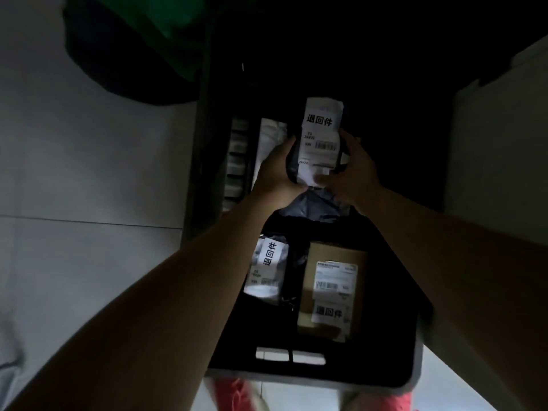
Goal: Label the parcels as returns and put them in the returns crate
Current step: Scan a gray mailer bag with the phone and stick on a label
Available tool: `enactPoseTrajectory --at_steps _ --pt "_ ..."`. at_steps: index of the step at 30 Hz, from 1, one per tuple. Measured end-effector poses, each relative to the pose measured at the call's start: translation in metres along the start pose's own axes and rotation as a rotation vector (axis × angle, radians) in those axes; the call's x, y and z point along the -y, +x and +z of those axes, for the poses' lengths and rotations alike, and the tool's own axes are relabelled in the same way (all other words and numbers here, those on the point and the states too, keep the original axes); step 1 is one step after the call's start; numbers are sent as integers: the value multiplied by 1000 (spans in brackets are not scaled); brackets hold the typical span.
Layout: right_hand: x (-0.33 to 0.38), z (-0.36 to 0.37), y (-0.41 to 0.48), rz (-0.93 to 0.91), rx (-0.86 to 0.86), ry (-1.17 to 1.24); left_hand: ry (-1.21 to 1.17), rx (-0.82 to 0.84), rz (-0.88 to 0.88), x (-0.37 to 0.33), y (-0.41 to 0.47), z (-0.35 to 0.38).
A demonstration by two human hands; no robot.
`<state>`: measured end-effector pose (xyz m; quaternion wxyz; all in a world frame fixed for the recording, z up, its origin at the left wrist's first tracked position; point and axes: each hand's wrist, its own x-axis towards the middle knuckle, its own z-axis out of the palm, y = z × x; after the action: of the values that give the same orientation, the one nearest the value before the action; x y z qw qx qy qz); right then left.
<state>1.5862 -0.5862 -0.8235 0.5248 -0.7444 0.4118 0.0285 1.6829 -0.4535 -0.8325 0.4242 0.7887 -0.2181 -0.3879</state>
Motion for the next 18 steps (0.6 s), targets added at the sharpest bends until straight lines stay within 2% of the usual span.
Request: enactPoseTrajectory --at_steps 5,8,10,13,18 --pt "-17 4 8 -29 -11 -108 270 43 41 7 9 -6" --pt "6 -13 -4 -38 16 -404 608 45 46 -32 -7 -26" --pt "38 -28 -23 -49 101 -578 791 36 19 -68 -26 -45" --pt "104 -53 -63 -125 208 -733 899 21 -5 -132 -61 -78" --pt "236 -109 -135 -178 227 -821 1037 -2 -2 -254 -132 -142"
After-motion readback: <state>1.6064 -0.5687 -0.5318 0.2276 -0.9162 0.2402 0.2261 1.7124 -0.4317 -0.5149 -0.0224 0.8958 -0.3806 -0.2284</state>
